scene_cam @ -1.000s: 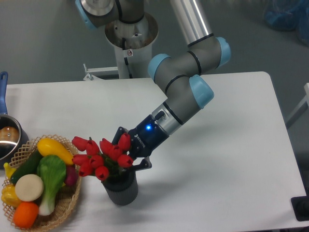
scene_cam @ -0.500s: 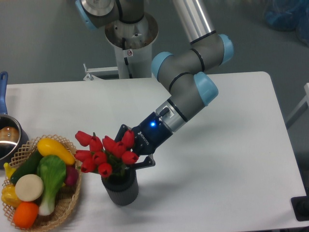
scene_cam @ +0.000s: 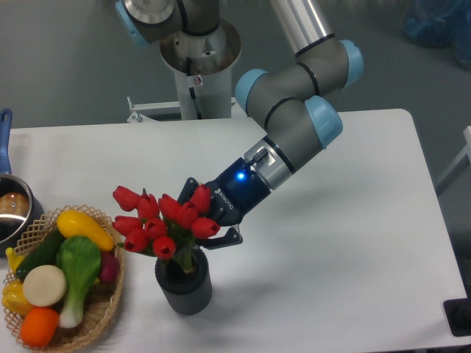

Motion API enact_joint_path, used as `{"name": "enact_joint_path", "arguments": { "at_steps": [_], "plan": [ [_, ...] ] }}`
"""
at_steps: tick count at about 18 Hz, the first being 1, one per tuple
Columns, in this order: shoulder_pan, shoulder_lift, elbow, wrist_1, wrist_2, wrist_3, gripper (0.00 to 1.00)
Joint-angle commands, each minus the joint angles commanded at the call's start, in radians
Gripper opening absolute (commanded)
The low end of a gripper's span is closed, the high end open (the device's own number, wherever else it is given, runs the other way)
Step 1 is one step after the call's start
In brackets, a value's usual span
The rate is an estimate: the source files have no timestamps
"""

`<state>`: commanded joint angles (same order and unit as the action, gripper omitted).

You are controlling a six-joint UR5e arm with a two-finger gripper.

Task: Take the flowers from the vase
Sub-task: 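Lift the gripped tulip bouquet straight up out of the grey vase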

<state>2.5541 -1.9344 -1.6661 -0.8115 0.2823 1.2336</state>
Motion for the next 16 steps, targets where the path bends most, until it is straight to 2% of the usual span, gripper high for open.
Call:
{"name": "enact_joint_path", "arguments": {
  "at_steps": [2,7,12,16],
  "plan": [
    [0.002,0.002,0.023,0.0,0.0,-0.055,0.31],
    [0.008,0.005,0.049,0.0,-0.002,-0.094,0.31],
    [0.008,0.058,0.052,-0.002,0.0,-0.241,0.31],
    [0.003,0.074,0.049,-0.002,0.0,-0.267,0.31]
  ]
}}
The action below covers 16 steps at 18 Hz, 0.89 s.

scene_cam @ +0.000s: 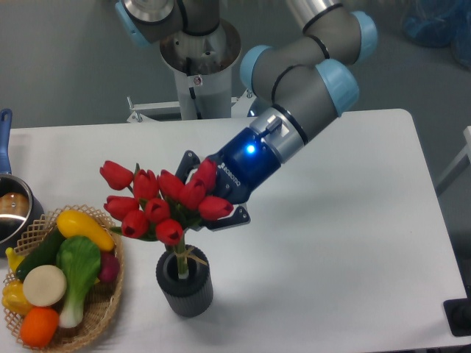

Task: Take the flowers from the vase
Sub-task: 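Lift the gripped tulip bouquet straight up out of the grey vase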

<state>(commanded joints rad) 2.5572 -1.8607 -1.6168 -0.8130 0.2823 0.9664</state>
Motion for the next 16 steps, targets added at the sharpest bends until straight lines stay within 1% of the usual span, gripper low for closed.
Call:
{"name": "enact_joint_path", "arguments": {
  "at_steps": [5,9,11,16],
  "plan": [
    [0.0,0.041,0.002,0.0,0.0,-0.041,0.31],
    [0.005,0.063,0.003,0.0,0.002,-0.064,0.3],
    [0.018,0.074,0.005,0.0,0.003,-0.068,0.3],
    [0.048,0.081,0.049,-0.002,0.003,-0.115,0.31]
  ]
}}
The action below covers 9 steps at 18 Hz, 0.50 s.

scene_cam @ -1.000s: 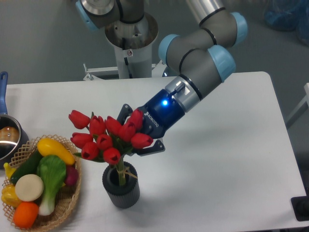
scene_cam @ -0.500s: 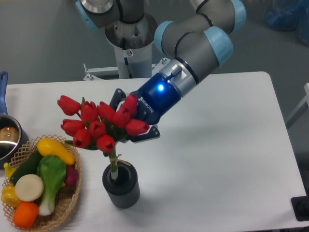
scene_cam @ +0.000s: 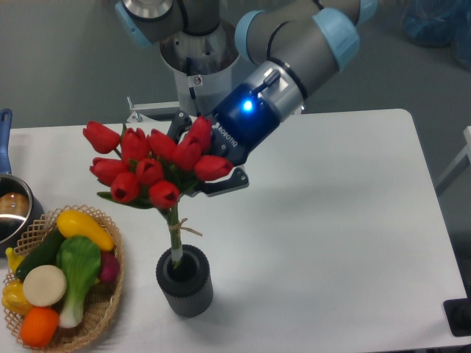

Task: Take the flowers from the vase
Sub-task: 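Lift the gripped tulip bouquet straight up out of the grey vase, then carry the tulip bouquet up and away from the vase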

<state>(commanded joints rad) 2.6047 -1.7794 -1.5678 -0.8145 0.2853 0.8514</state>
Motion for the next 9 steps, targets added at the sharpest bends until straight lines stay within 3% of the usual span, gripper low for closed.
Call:
{"name": "enact_joint_path", "arguments": {
  "at_steps": [9],
  "plan": [
    [0.075,0.034,0.028,-0.002,0.002,-0.057,0.31]
  ]
}}
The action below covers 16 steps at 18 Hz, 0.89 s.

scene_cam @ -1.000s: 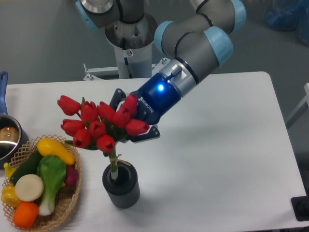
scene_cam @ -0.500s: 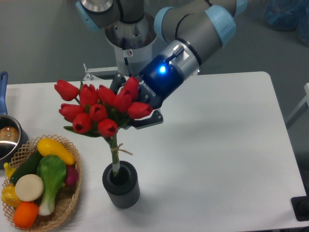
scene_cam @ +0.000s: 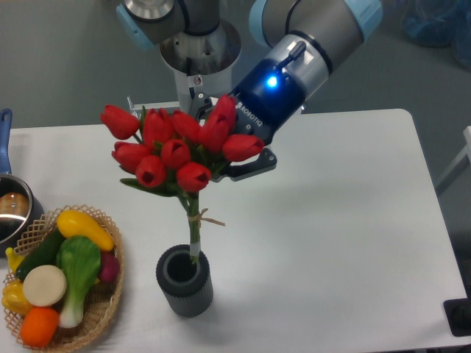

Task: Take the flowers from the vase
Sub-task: 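Carry the tulip bouquet up and away from the vase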

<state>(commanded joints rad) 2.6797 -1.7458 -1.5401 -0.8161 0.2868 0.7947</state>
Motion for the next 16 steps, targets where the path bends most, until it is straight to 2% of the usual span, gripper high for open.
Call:
{"name": "enact_joint_path", "arguments": {
  "at_steps": [7,16],
  "plan": [
    [0.124,0.012,-0.014,-0.002,0.008,-0.025,0.31],
    [0.169,0.009,-0.008,0.0,0.008,-0.012,0.31]
  ]
}}
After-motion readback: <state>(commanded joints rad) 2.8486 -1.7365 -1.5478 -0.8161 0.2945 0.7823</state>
